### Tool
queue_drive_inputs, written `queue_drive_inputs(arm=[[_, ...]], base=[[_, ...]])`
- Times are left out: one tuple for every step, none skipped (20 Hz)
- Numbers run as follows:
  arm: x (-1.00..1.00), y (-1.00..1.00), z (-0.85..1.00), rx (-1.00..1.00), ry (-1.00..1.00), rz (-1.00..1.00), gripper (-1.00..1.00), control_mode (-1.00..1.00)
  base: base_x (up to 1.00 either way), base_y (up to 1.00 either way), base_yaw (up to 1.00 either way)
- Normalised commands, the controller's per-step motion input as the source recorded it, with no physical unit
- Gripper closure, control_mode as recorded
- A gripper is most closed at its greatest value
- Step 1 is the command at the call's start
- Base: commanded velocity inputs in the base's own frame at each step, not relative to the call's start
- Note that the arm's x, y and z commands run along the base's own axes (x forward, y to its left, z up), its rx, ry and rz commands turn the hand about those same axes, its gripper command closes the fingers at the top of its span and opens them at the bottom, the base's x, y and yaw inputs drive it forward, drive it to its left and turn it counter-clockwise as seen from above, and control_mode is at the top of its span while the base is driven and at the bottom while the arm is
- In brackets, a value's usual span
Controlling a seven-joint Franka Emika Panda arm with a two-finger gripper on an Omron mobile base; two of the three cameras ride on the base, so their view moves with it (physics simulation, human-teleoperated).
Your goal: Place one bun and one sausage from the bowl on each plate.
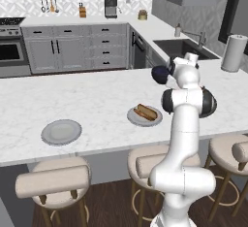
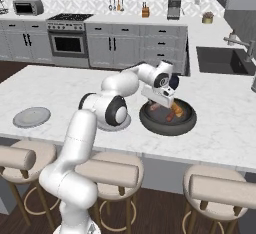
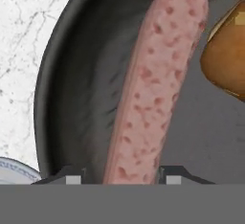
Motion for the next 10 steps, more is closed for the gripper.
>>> queue_drive_inputs(arm=[[-0.31, -0.08, 0.00, 0.00, 0.00, 0.00, 1.00, -1.00], [-0.39, -0.09, 0.00, 0.00, 0.00, 0.00, 1.00, -1.00], [-0.43, -0.07, 0.00, 0.00, 0.00, 0.00, 1.00, -1.00], [-0.46, -0.07, 0.00, 0.00, 0.00, 0.00, 1.00, -1.00], [-0.50, -0.09, 0.29, 0.00, 0.00, 0.00, 1.00, -1.00], [-0.60, -0.04, 0.68, 0.00, 0.00, 0.00, 1.00, -1.00], [-0.74, -0.02, 0.90, 0.00, -0.01, 0.03, 1.00, -1.00], [-0.81, 0.00, 1.00, 0.00, -0.04, 0.06, 1.00, -1.00], [-0.86, 0.00, 1.00, 0.00, -0.07, 0.11, 1.00, -1.00], [-0.84, 0.01, 1.00, 0.00, -0.10, 0.17, 1.00, -1.00]], base=[[0.00, 0.00, 0.00], [0.00, 0.00, 0.00], [0.00, 0.00, 0.00], [0.00, 0.00, 0.00], [0.00, 0.00, 0.00], [0.00, 0.00, 0.00], [0.00, 0.00, 0.00], [0.00, 0.00, 0.00], [0.00, 0.00, 0.00], [0.00, 0.00, 0.00]])
